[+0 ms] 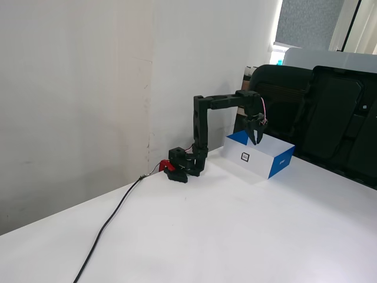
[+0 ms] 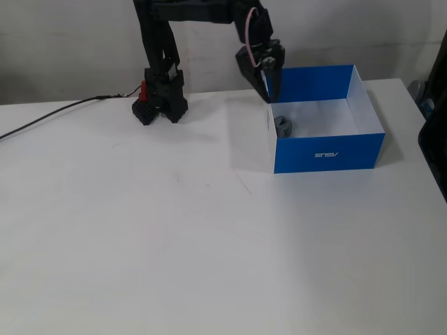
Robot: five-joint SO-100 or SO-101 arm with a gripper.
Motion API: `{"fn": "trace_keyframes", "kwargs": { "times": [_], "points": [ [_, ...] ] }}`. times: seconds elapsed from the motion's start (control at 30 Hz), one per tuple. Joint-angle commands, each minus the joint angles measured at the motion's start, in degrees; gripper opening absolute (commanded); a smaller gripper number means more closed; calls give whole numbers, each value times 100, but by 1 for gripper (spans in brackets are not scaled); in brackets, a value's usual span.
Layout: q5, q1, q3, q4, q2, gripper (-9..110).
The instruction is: Grasp the gray block and put it in the box.
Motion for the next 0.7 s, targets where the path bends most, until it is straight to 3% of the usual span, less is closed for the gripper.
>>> {"fn": "trace_keyframes", "kwargs": {
  "times": [0.0, 0.4, 0.67],
  "points": [
    [-18, -826, -536, 44, 527, 0],
    [-132, -3533, -782, -132, 624, 0],
    [-53, -4676, 817, -932, 1547, 0]
  ]
}}
